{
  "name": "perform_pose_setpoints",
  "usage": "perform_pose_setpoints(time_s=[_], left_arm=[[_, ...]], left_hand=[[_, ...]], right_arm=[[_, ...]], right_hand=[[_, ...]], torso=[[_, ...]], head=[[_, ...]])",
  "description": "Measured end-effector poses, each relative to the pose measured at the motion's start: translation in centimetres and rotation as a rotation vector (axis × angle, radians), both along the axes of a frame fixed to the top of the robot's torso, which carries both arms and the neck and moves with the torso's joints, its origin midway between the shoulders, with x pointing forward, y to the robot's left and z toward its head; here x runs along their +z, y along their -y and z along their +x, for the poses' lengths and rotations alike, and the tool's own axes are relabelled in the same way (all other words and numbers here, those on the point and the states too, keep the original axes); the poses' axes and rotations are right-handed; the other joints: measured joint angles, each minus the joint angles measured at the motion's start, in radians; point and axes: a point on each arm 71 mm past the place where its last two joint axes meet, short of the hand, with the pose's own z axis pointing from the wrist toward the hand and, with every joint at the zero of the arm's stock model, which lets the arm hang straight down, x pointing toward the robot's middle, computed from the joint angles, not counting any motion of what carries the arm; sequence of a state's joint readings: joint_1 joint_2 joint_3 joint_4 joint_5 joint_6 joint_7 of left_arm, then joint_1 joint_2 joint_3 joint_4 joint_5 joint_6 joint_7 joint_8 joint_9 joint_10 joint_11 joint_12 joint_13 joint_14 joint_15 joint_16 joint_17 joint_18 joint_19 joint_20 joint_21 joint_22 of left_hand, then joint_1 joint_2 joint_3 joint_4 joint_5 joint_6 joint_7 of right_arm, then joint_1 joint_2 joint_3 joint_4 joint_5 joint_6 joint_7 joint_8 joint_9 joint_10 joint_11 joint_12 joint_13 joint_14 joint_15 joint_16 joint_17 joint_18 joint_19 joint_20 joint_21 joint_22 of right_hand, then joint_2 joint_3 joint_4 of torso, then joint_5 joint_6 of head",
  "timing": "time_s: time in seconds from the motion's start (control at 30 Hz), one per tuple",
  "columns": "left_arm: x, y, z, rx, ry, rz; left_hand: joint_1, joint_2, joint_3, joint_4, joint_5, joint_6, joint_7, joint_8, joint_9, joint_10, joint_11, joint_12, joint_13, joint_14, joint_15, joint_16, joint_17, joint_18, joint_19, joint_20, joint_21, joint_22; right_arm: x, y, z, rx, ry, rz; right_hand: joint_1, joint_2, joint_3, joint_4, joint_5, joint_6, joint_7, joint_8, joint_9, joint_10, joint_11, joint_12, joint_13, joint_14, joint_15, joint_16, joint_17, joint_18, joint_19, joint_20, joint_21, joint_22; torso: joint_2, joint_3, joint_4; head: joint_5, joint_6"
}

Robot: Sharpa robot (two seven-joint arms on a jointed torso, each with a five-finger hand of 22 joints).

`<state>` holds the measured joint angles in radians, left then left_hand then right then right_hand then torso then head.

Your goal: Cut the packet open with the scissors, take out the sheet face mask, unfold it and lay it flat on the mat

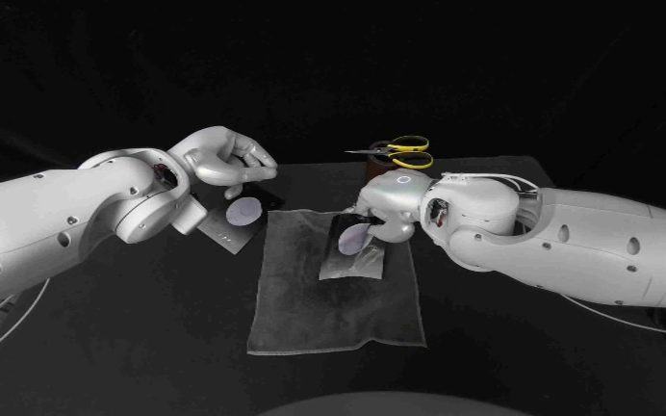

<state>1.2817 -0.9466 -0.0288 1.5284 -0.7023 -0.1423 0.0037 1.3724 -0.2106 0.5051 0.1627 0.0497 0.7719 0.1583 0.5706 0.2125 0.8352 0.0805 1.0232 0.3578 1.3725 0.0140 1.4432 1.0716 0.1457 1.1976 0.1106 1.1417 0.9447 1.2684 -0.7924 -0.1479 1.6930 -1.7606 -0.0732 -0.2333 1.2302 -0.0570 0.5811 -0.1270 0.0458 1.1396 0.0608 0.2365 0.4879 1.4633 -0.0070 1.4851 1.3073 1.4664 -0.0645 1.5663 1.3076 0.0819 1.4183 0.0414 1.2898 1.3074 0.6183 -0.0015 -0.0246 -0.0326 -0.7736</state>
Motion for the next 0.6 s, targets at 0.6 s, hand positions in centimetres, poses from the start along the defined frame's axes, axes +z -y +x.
perform_pose_setpoints(time_s=[0.6], left_arm=[[-1.2,6.5,-1.4,-0.126,-0.131,0.058]], left_hand=[[-0.185,0.033,-0.097,0.131,0.0,0.044,-0.021,0.018,-0.003,0.075,-0.018,-0.01,-0.019,0.016,-0.016,0.0,0.004,0.0,0.012,-0.012,0.015,0.017]], right_arm=[[1.3,-3.6,-2.2,0.131,0.245,-0.174]], right_hand=[[-0.008,-0.008,0.005,0.0,0.0,0.004,-0.003,0.006,0.005,0.004,-0.004,0.0,0.001,0.0,0.0,-0.003,0.0,0.0,0.007,0.0,0.011,0.001]], torso=[[0.002,0.0009,0.0004]], head=[[0.033,-0.004]])
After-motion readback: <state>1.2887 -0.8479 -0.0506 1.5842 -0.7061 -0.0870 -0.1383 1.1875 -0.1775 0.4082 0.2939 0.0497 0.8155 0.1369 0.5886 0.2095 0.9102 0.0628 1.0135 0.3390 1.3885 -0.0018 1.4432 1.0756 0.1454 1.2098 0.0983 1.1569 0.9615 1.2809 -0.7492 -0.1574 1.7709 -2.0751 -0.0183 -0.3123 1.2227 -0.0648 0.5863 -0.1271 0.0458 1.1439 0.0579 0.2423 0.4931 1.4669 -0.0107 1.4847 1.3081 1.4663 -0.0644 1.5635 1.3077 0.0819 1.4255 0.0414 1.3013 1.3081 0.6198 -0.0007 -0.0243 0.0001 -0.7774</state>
